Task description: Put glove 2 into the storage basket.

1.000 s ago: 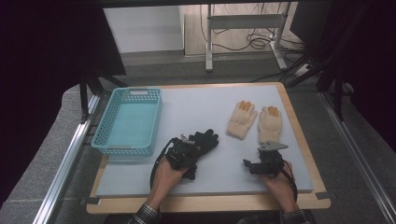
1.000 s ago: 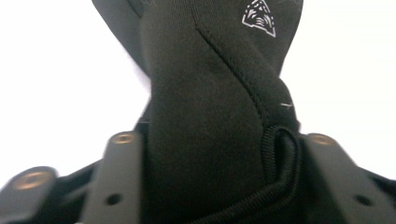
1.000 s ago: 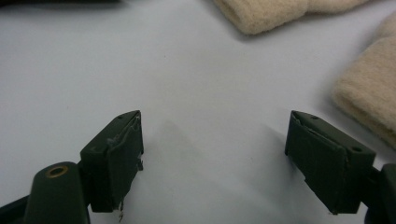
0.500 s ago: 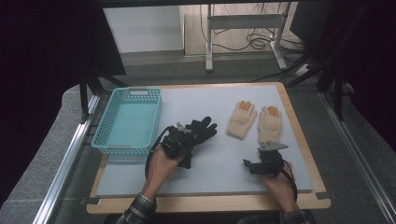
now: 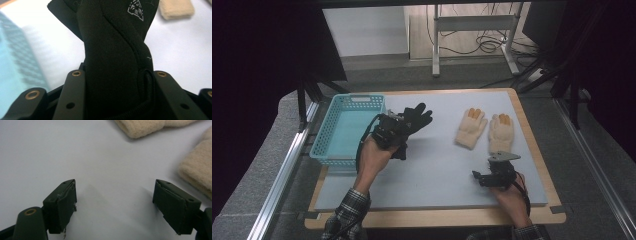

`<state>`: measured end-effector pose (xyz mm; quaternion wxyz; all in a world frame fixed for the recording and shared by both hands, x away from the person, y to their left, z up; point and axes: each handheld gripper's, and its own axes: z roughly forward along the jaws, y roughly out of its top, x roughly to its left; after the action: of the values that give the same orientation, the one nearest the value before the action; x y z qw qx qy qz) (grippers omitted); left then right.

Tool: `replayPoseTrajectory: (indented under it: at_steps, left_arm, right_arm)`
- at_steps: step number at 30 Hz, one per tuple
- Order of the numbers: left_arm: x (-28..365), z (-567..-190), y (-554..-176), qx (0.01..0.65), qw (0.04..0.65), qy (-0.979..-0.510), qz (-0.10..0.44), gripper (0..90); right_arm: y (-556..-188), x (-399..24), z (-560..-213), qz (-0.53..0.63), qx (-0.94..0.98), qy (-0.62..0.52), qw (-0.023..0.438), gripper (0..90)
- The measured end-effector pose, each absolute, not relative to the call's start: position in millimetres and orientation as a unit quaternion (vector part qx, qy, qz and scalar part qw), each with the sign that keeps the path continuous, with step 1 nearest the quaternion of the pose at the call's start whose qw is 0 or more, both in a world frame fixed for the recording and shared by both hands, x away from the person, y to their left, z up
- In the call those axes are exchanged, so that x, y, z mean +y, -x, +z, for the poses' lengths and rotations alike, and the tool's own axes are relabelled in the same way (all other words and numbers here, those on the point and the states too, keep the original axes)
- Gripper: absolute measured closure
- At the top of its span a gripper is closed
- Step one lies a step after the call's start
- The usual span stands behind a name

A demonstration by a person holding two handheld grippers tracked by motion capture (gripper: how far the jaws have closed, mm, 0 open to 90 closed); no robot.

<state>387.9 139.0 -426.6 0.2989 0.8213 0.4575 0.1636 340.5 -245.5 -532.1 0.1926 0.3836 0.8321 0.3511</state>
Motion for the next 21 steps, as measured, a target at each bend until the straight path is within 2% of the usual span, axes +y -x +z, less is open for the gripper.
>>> replayPoseTrajectory:
  at_steps: [12, 21]
  left_arm:
    - [202.0, -407.4, -406.3, 0.517, 0.279, -0.784, 0.202, 62.9]
    - [257.5, -415.5, -419.7, 0.569, 0.243, -0.757, 0.211, 62.3]
  right_arm:
    - [-340.6, -245.6, -532.1, 0.351, 0.832, -0.383, 0.193, 19.0]
    - [-340.6, -245.6, -532.1, 0.351, 0.832, -0.384, 0.192, 19.0]
